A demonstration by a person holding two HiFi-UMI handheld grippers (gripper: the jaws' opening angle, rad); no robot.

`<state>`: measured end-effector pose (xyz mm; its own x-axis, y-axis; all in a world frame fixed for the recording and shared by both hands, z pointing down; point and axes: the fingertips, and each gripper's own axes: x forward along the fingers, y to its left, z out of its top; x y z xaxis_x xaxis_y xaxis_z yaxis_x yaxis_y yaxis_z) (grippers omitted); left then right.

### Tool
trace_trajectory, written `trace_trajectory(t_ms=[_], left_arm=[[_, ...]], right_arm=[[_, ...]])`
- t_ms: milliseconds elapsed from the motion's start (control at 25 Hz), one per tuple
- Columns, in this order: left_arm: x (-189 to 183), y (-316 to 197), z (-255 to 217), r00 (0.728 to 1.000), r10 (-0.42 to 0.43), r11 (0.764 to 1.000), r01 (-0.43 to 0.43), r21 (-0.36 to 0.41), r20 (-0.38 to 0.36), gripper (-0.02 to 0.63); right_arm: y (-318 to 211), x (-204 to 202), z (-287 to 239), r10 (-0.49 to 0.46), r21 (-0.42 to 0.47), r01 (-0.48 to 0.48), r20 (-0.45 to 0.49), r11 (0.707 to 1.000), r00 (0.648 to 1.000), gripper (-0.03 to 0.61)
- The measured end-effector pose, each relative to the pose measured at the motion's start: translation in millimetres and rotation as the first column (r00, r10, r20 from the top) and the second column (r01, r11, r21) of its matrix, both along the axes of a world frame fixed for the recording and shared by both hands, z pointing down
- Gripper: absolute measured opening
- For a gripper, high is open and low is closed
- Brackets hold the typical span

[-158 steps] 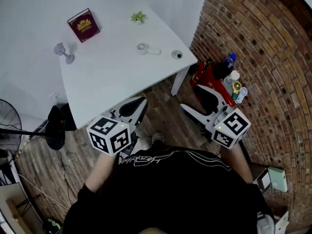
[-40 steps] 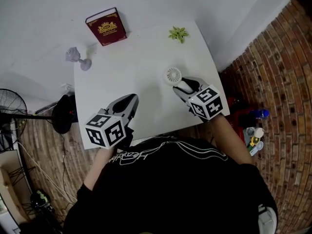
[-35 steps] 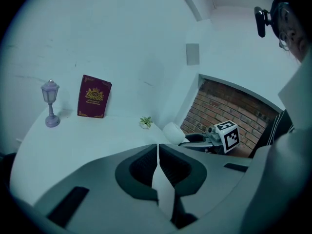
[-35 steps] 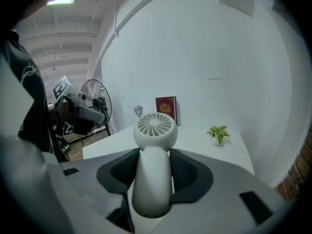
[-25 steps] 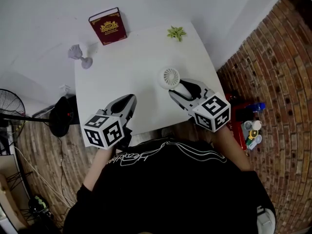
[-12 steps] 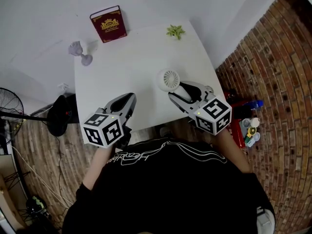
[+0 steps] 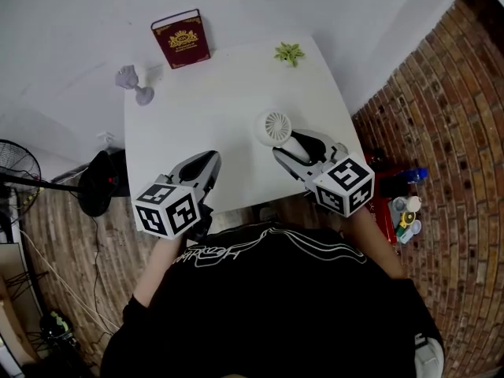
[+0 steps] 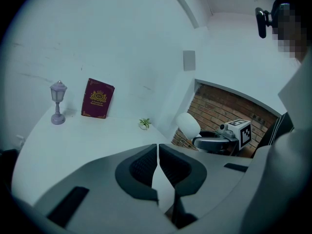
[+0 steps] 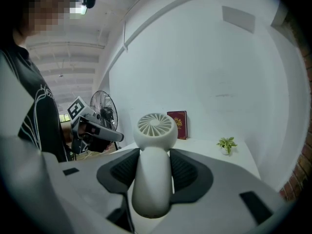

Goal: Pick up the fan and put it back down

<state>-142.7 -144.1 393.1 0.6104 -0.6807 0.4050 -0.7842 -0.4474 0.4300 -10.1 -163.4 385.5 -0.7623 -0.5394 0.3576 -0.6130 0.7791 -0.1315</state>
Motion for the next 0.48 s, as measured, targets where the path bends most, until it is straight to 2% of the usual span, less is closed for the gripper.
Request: trace_trajectory(t_ms=[480], left_arm=[[3,-21,-2,1.0,-0.023,1.0,0.023,-0.001,0.011,0.038]], right_arm=[[-40,9,23,0.003,-0.034,-0.005,-0.054,0.999,0.999,0.193]])
